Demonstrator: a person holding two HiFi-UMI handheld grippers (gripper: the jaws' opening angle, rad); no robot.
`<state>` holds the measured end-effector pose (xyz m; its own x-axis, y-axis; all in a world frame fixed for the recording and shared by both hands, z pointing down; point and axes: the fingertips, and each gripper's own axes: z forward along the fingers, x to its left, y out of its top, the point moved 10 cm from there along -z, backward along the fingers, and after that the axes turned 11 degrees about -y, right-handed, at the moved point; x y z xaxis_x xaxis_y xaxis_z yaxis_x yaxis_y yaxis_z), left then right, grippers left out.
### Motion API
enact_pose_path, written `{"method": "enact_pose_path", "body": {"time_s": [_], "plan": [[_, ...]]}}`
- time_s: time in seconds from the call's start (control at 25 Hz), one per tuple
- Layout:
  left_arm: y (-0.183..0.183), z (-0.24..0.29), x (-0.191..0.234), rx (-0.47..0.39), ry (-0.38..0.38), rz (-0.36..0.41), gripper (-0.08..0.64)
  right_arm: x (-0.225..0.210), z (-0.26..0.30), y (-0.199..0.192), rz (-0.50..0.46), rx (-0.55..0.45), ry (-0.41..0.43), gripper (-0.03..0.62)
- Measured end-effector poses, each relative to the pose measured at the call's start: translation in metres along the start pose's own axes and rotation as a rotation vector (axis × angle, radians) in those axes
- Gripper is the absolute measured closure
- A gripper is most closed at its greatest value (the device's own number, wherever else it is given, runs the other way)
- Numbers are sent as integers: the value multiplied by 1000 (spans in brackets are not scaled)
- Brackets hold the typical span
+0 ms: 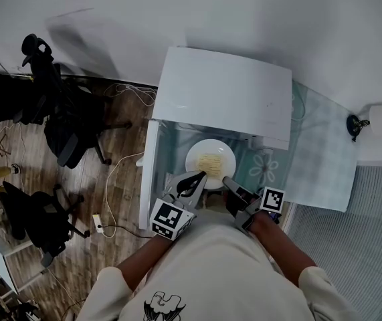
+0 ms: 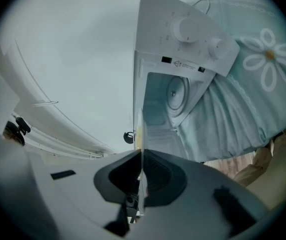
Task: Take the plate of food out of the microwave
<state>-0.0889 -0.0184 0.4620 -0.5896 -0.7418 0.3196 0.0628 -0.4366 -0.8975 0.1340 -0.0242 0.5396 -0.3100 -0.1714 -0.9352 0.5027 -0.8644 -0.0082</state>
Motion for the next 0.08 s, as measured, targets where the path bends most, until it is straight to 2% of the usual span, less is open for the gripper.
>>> {"method": "enact_pose_path", "body": {"time_s": [0.08], "plan": [[0,0,0,2,2,-2,555,1,0,0,3,0,-1,568]]}}
